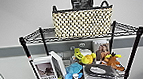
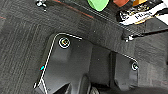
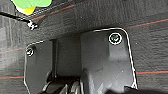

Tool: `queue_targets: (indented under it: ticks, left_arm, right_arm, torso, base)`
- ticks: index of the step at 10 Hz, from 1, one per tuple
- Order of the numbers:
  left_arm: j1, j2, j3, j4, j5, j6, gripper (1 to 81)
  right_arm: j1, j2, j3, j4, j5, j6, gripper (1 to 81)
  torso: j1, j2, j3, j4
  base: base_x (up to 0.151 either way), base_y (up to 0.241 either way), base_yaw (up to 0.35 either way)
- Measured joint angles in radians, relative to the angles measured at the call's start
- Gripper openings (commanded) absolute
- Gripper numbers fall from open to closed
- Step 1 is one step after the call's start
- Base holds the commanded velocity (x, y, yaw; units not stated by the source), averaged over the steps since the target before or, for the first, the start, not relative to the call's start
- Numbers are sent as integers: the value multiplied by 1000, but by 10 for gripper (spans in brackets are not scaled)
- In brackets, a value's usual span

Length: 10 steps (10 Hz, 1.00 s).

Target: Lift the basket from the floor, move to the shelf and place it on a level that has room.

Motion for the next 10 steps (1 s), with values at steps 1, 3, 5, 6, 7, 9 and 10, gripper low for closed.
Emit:
queue_targets:
  ticks: [1, 3, 5, 6, 7, 9, 10]
  left_arm:
    - [1, 20, -38, 4, -2, 0, 811]
    - [9, 84, -120, 15, -2, 0, 811]
    - [22, 148, -224, 25, 1, 0, 811]
    - [26, 183, -274, 29, 1, 0, 811]
    - [31, 222, -315, 31, 1, 0, 811]
    - [41, 293, -380, 37, 4, 0, 811]
    - [42, 319, -406, 39, 4, 0, 811]
  right_arm:
    - [-5, 39, -51, 0, 13, -13, 811]
    - [-39, 113, -89, 1, 32, -31, 811]
    - [-79, 137, -105, 1, 63, -37, 811]
    - [-83, 136, -114, -3, 74, -38, 811]
    - [-81, 136, -116, -13, 79, -38, 811]
    - [-81, 145, -117, -30, 80, -38, 811]
    - [-84, 153, -117, -30, 81, -38, 811]
  torso:
    - [0, 0, 0, 0]
    - [0, 0, 0, 0]
    - [0, 0, 0, 0]
    - [0, -1, 1, 0]
    - [0, -1, 1, 0]
    - [-1, -1, 1, 0]
    - [-1, -1, 1, 0]
  base:
    - [0, 0, 0]
    - [0, 0, 0]
    - [0, 0, 0]
    - [0, 0, 0]
    - [0, 0, 0]
    - [0, 0, 0]
    - [0, 0, 0]
